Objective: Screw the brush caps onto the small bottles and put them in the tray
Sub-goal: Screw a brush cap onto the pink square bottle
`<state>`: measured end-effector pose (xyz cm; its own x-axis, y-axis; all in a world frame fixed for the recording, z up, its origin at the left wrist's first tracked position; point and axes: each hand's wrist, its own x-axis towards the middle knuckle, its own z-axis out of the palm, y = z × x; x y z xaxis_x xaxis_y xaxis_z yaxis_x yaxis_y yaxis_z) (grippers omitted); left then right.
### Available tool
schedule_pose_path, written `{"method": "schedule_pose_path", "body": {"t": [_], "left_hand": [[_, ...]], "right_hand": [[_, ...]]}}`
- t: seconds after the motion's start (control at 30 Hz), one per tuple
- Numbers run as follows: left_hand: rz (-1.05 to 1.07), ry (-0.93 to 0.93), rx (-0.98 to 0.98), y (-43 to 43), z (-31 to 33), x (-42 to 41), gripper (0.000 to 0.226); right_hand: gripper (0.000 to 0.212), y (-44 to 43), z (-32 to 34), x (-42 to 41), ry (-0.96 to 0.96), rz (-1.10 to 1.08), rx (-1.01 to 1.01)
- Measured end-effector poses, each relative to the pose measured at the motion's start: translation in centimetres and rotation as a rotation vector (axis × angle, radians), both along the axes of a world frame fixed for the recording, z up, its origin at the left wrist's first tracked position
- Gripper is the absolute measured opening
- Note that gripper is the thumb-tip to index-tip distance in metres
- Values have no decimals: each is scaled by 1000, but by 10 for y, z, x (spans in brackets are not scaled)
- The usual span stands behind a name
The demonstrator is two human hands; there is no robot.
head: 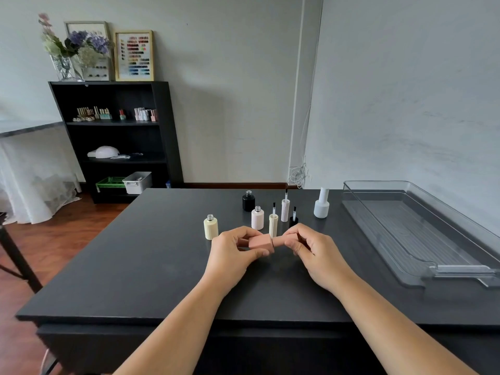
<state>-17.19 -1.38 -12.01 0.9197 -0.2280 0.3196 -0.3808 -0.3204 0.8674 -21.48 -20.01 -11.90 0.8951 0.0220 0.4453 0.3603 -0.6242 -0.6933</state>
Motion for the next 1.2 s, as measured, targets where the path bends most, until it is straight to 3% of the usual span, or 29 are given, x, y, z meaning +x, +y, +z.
{"method": "schedule_pose_path", "body": {"t": [0.13, 0.27, 0.33, 0.43, 0.53, 0.8, 1.03, 1.1, 1.2], "left_hand": [[11, -19, 21, -2, 2, 1, 26], [71, -11, -59, -1, 0, -1, 26], [35, 10, -66, -1, 3, -3, 24], [11, 27, -74, -2, 5, -6, 23], [11, 29, -77, 0, 5, -8, 23], [41, 7, -54, -2, 7, -10, 23], [61, -7, -30, -4, 9, -12, 24], [29, -54, 18, -1, 9, -12, 31], [55, -192, 113, 14, 13, -7, 65]], "right_hand": [[13, 0, 0, 2, 9, -7, 16], [41, 5, 6, 3, 33, -73, 115], [45, 4, 21, 4, 13, -95, 170], [38, -4, 36, 5, -14, -91, 149], [10, -4, 33, 1, -15, 11, 47], [8, 8, 23, 2, -88, 12, -16], [12, 8, 25, 5, -16, -23, 2], [16, 6, 31, 3, 9, 11, 11], [16, -2, 44, 5, 13, 21, 51]]}}
